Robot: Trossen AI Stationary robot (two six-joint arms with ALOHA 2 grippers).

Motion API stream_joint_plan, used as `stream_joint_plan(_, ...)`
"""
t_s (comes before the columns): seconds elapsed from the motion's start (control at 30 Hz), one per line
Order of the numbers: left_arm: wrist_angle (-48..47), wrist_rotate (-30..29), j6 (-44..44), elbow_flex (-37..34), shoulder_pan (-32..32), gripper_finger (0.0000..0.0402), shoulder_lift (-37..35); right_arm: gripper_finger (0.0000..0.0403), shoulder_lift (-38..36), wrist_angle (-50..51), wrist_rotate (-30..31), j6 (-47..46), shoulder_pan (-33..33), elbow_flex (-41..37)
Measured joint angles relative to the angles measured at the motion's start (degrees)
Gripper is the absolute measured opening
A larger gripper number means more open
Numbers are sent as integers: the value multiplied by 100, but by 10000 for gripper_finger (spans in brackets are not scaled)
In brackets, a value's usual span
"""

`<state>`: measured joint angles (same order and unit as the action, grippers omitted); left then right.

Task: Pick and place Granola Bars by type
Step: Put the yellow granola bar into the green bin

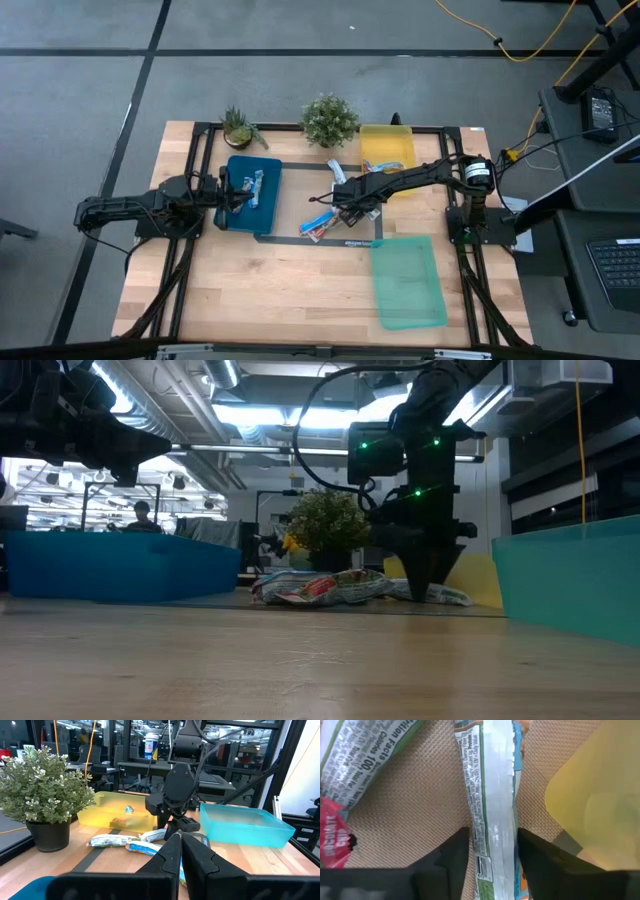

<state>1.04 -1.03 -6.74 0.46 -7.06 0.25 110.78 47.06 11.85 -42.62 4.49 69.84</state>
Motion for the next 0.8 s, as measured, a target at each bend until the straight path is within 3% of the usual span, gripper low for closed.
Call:
stream_joint_plan(0.4,0,1,0,-1,0,9,-2,67,4,196,-322,252,-109,252)
stream_joint_plan(0.8,0,1,0,0,-1,11,-1,26,7,2245,-234,345,-548,2015)
